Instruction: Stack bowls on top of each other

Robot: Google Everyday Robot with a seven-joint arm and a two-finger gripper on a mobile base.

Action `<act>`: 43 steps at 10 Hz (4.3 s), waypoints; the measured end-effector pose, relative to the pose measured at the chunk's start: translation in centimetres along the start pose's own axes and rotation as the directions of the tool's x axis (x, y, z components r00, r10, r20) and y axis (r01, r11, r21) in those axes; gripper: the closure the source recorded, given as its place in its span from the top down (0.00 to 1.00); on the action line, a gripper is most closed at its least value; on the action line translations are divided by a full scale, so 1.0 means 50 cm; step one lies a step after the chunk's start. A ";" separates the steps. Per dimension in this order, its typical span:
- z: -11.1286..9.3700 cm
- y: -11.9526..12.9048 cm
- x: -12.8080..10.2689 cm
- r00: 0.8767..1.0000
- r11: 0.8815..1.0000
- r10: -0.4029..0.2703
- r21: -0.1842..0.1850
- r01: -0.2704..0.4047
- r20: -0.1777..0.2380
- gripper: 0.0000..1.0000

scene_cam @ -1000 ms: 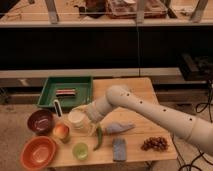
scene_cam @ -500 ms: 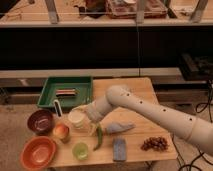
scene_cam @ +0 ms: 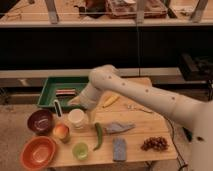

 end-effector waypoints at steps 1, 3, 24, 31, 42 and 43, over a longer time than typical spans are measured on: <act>-0.025 -0.062 0.031 0.996 0.993 -0.074 -0.096 0.069 -0.049 0.80; -0.060 -0.126 0.060 0.985 0.972 -0.149 -0.197 0.130 -0.086 0.80; 0.170 -0.356 -0.074 0.664 0.660 -0.747 -0.139 0.738 -0.023 0.80; 0.279 -0.308 -0.089 0.588 0.576 -0.805 -0.137 0.806 0.076 0.80; 0.355 -0.231 -0.060 0.660 0.643 -0.738 -0.153 0.751 0.139 0.80; 0.361 -0.228 -0.059 0.662 0.644 -0.736 -0.153 0.749 0.144 0.80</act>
